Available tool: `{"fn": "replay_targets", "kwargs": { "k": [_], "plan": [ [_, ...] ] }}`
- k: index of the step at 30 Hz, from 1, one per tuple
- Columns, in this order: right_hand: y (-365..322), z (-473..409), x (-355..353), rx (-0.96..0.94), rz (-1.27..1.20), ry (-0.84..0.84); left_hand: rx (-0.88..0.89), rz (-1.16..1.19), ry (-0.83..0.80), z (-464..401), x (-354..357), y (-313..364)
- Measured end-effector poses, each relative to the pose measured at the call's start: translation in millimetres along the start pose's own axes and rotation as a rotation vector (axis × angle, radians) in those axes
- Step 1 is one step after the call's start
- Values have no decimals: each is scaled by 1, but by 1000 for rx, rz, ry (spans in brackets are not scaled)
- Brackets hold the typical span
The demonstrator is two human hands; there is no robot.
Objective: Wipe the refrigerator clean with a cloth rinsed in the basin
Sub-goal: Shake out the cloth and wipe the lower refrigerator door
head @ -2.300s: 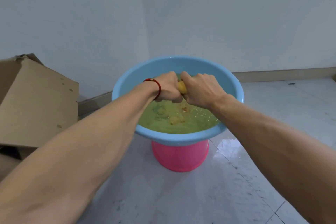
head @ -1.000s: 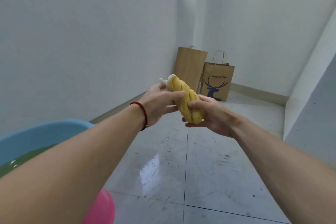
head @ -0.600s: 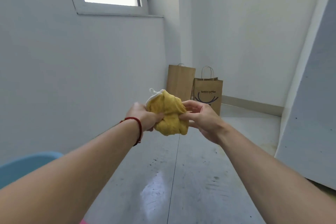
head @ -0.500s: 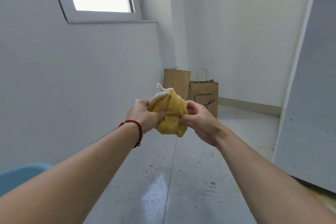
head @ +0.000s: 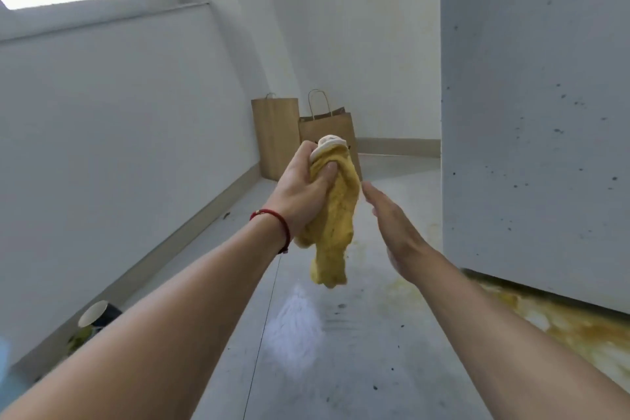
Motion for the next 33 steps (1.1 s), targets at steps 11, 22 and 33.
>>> {"fn": "replay_targets", "kwargs": {
  "k": [11, 22, 33],
  "plan": [
    [-41, 23, -80, -284, -167, -66, -136, 158, -229, -11, 32, 14],
    [-107, 132, -214, -597, 345, 485, 205, 479, -221, -8, 148, 94],
    [-145, 258, -291, -434, 127, 460, 380, 626, -554, 17, 234, 220]
  ]
}}
Point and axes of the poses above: each hand's wrist, its own z-axis away from the middle knuckle, its own x-axis out of the palm, y = z × x, the point moved 2 cm from there along -z, towards the middle knuckle, and after that the axes turned 1 degree about x, right-handed, at the moved point
